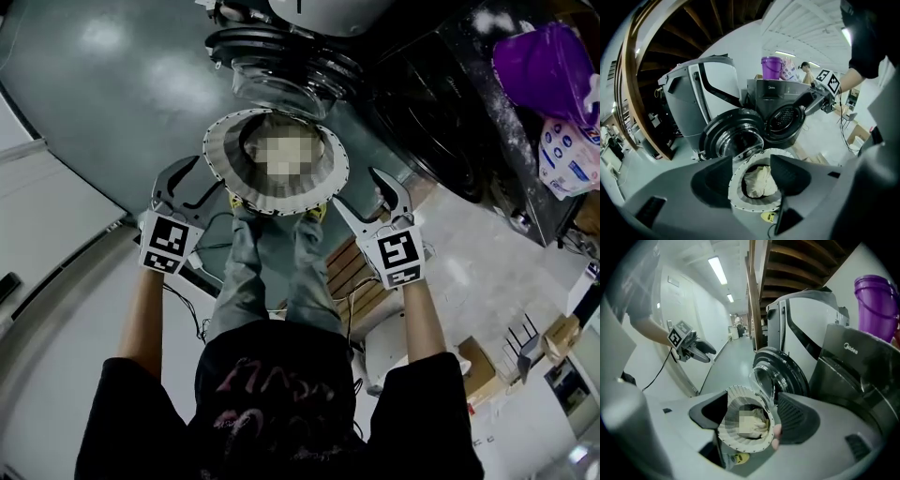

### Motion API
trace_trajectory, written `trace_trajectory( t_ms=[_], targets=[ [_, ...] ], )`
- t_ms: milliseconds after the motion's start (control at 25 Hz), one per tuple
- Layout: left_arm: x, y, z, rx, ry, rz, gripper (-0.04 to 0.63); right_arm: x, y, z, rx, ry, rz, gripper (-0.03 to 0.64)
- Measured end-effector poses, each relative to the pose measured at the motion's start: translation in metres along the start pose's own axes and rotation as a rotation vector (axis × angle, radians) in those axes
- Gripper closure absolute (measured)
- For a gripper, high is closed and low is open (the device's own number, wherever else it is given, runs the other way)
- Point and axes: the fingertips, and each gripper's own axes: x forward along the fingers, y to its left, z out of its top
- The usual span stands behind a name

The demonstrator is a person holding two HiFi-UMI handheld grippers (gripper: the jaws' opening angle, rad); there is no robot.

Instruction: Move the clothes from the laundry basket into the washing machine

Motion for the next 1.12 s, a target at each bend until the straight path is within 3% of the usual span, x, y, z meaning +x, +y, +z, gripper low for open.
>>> trace_trajectory(
  t_ms=[200,440,760,1040,1120],
  targets=[
    [0.044,-0.016,-0.037,0.059,0.094,-0.069,0.327,0.035,0.005,-0.041,-0.079,0.089,0.043,0.279],
    [0.097,-0.034,-0.074,0.214,0.166,-0.161,0.324,0.077,0.011,-0.101,-0.258,0.228,0.088,0.27],
    [0.171,-0.056,-0.143,0.305,0.256,-0.277,0.311,0.139,0.015,-0.167,-0.31,0.319,0.148,0.265],
    [0.233,-0.054,-0.202,0.518,0.365,-0.316,0.304,0.196,0.023,-0.21,-0.463,0.37,0.199,0.267],
    [0.25,-0.054,-0.213,0.546,0.379,-0.331,0.301,0.212,0.028,-0.22,-0.49,0.386,0.212,0.259]
  ],
)
